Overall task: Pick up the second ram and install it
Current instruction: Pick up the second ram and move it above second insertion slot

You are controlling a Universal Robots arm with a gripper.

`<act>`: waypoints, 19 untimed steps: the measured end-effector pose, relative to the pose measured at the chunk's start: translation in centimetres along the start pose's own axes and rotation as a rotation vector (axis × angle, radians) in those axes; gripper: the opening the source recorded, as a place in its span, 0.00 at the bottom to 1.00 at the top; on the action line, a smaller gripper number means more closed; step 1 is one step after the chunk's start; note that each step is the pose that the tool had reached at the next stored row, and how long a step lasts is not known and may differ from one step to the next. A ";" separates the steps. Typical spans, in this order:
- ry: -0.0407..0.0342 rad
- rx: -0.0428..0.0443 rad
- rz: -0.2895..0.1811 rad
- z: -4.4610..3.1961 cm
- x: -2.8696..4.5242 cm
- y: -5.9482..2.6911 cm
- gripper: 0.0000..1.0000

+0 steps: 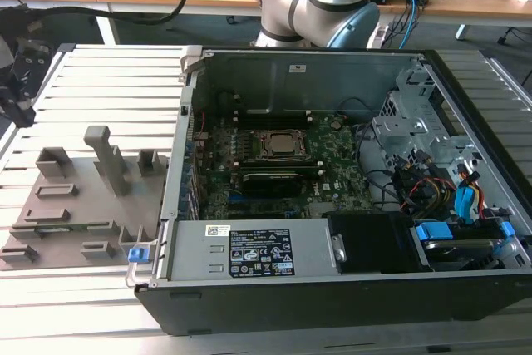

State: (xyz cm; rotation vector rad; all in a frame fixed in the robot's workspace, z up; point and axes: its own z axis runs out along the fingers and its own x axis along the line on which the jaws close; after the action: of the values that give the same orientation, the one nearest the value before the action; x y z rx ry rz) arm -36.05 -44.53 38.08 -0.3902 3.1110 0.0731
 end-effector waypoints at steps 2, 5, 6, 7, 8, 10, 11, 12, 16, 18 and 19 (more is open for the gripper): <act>0.0042 -0.0010 -0.092 0.00 0.00 0.00 0.11; 0.0092 -0.0022 -0.202 0.00 0.00 0.00 0.11; 0.0108 -0.0026 -0.238 0.00 0.00 0.00 0.11; 0.0118 -0.0029 -0.258 0.00 0.00 0.00 0.11; 0.0123 -0.0030 -0.272 0.00 0.00 0.00 0.11; 0.0149 -0.0036 -0.328 0.00 0.00 0.00 0.11; 0.0162 -0.0040 -0.356 0.00 0.00 0.00 0.11; 0.0173 -0.0042 -0.379 0.00 0.00 0.00 0.11; 0.0243 -0.0059 -0.532 0.00 0.00 0.00 0.11; 0.0272 -0.0066 -0.598 0.00 0.00 0.00 0.11; 0.0281 -0.0068 -0.617 0.00 0.00 0.00 0.11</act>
State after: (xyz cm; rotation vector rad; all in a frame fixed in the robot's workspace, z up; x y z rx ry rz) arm -36.05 -44.53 38.07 -1.3230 2.8585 0.0725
